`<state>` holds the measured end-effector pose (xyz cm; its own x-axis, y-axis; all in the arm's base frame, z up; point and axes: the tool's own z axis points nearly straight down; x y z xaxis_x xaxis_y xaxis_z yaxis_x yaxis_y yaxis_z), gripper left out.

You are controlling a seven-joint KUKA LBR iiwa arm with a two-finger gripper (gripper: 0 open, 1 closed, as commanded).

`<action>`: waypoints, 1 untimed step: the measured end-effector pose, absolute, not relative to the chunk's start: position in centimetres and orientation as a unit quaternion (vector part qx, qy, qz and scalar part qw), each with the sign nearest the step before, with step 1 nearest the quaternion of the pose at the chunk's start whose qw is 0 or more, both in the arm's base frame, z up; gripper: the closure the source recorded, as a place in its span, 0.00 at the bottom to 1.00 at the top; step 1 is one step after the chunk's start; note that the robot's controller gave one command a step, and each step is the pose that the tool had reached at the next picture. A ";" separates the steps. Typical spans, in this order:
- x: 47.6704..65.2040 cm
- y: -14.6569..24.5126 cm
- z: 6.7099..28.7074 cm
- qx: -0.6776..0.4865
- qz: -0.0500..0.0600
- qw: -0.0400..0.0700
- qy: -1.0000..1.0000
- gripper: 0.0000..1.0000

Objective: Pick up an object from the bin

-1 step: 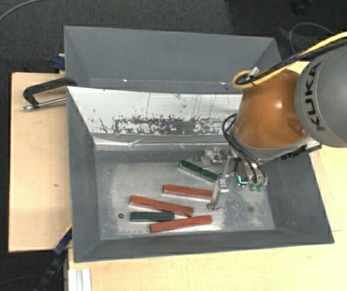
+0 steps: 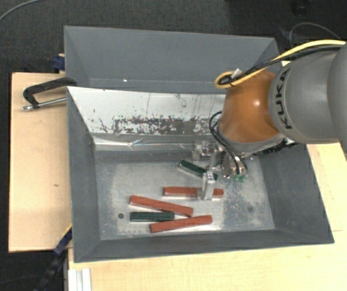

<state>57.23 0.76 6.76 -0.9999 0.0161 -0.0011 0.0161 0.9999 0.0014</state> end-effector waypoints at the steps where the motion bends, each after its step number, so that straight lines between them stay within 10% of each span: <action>1: 57.4 0.8 7.5 0.008 0.001 0.003 1.000 1.00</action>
Offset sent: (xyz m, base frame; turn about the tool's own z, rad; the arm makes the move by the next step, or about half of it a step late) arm 0.0000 0.0000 0.0000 0.0000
